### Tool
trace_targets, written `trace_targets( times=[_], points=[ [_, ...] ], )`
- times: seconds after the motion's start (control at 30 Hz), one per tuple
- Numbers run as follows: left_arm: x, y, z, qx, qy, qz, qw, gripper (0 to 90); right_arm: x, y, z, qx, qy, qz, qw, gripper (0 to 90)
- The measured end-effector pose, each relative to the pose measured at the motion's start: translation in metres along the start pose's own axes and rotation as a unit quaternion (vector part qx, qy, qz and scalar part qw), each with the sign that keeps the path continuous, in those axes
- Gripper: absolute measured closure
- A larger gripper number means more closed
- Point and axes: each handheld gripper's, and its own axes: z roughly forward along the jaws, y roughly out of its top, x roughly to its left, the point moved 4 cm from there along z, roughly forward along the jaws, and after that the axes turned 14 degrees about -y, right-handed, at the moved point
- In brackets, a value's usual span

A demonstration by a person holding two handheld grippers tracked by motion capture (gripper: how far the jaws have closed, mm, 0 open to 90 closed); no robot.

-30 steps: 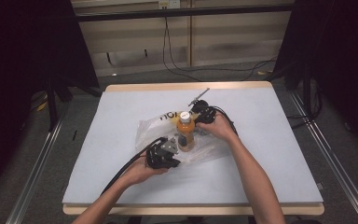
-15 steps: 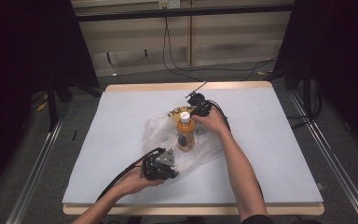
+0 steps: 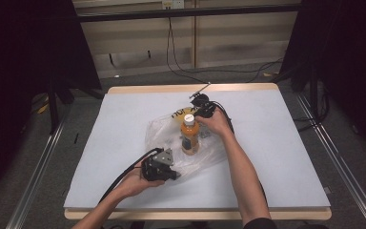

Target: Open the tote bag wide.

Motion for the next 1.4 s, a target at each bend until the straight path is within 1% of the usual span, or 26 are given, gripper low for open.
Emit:
trace_targets(
  times=[0.03, 0.23, 0.37, 0.43, 0.47, 0.5, 0.53, 0.57, 0.6, 0.63, 0.67, 0.7, 0.73, 0.77, 0.8, 0.87, 1.0, 1.03, 1.07, 1.1, 1.17, 1.2, 1.23, 1.3, 1.33, 1.4],
  points=[
    [0.002, 0.0, 0.001, -0.009, 0.011, -0.004, 0.9999, 90.0, 0.003, 0.0, 0.0, -0.001, 0.007, 0.0, 1.0, 90.0],
    [0.012, -0.002, -0.004, -0.016, 0.023, -0.018, 0.9994, 90.0, 0.012, 0.0, 0.0, -0.003, 0.017, -0.02, 0.9996, 90.0],
    [0.016, -0.005, -0.006, -0.028, 0.019, -0.033, 0.9989, 90.0, 0.013, -0.002, -0.003, 0.0, 0.021, -0.025, 0.9995, 90.0],
    [0.019, -0.007, -0.008, -0.043, 0.014, -0.044, 0.998, 90.0, 0.01, -0.006, -0.011, -0.014, 0.027, -0.019, 0.9994, 90.0],
    [0.02, -0.008, -0.01, -0.046, 0.02, -0.048, 0.9976, 90.0, 0.01, -0.006, -0.011, -0.014, 0.027, -0.019, 0.9994, 90.0],
    [0.023, -0.01, -0.014, -0.064, 0.029, -0.058, 0.9958, 90.0, 0.008, -0.008, -0.017, -0.023, 0.034, -0.011, 0.9991, 90.0],
    [0.023, -0.01, -0.014, -0.064, 0.029, -0.058, 0.9958, 90.0, 0.007, -0.009, -0.02, -0.023, 0.035, -0.013, 0.999, 90.0],
    [0.025, -0.01, -0.017, -0.081, 0.032, -0.06, 0.9944, 90.0, 0.007, -0.009, -0.02, -0.023, 0.035, -0.013, 0.999, 90.0],
    [0.025, -0.01, -0.019, -0.087, 0.036, -0.061, 0.9937, 90.0, 0.009, -0.013, -0.023, -0.018, 0.051, -0.022, 0.9983, 90.0],
    [0.026, -0.01, -0.021, -0.095, 0.037, -0.061, 0.9929, 90.0, 0.01, -0.014, -0.025, -0.019, 0.048, -0.035, 0.998, 90.0],
    [0.026, -0.009, -0.024, -0.108, 0.04, -0.065, 0.9913, 90.0, 0.011, -0.015, -0.028, -0.022, 0.043, -0.037, 0.9982, 90.0],
    [0.026, -0.007, -0.029, -0.124, 0.048, -0.065, 0.989, 90.0, 0.012, -0.017, -0.035, -0.035, 0.054, -0.038, 0.9972, 90.0],
    [0.026, -0.007, -0.029, -0.124, 0.048, -0.065, 0.989, 90.0, 0.013, -0.017, -0.039, -0.043, 0.054, -0.034, 0.997, 90.0],
    [0.026, -0.007, -0.032, -0.129, 0.05, -0.064, 0.9883, 90.0, 0.013, -0.017, -0.039, -0.043, 0.054, -0.034, 0.997, 90.0],
    [0.026, -0.007, -0.034, -0.136, 0.049, -0.063, 0.9876, 90.0, 0.012, -0.016, -0.042, -0.056, 0.057, -0.039, 0.996, 90.0],
    [0.026, -0.006, -0.036, -0.149, 0.054, -0.062, 0.9855, 90.0, 0.013, -0.016, -0.049, -0.065, 0.057, -0.039, 0.9955, 90.0],
    [0.025, -0.007, -0.04, -0.157, 0.057, -0.061, 0.9841, 88.2, 0.011, -0.022, -0.06, -0.079, 0.058, -0.046, 0.9942, 90.0],
    [0.024, -0.006, -0.04, -0.164, 0.057, -0.065, 0.9826, 88.0, 0.01, -0.024, -0.063, -0.083, 0.061, -0.042, 0.9938, 90.0],
    [0.024, -0.007, -0.042, -0.159, 0.059, -0.064, 0.9834, 87.3, 0.007, -0.028, -0.068, -0.091, 0.052, -0.038, 0.9937, 90.0],
    [0.025, -0.007, -0.042, -0.161, 0.055, -0.062, 0.9834, 87.3, 0.008, -0.029, -0.072, -0.099, 0.057, -0.036, 0.9928, 90.0],
    [0.025, -0.006, -0.043, -0.167, 0.062, -0.064, 0.9818, 87.6, 0.008, -0.03, -0.08, -0.11, 0.053, -0.037, 0.9919, 90.0],
    [0.025, -0.006, -0.045, -0.166, 0.065, -0.062, 0.9819, 87.6, 0.008, -0.03, -0.083, -0.113, 0.054, -0.039, 0.9913, 90.0],
    [0.025, -0.005, -0.046, -0.18, 0.067, -0.063, 0.9794, 87.6, 0.008, -0.03, -0.083, -0.113, 0.054, -0.039, 0.9913, 90.0],
    [0.022, -0.003, -0.049, -0.184, 0.072, -0.057, 0.9787, 88.9, 0.007, -0.031, -0.09, -0.125, 0.048, -0.035, 0.9904, 90.0],
    [0.021, -0.003, -0.05, -0.192, 0.078, -0.057, 0.9767, 88.9, 0.005, -0.033, -0.093, -0.131, 0.05, -0.032, 0.9895, 90.0],
    [0.019, -0.002, -0.052, -0.2, 0.08, -0.053, 0.9751, 88.9, 0.003, -0.036, -0.098, -0.142, 0.042, -0.024, 0.9886, 90.0]
  ],
)
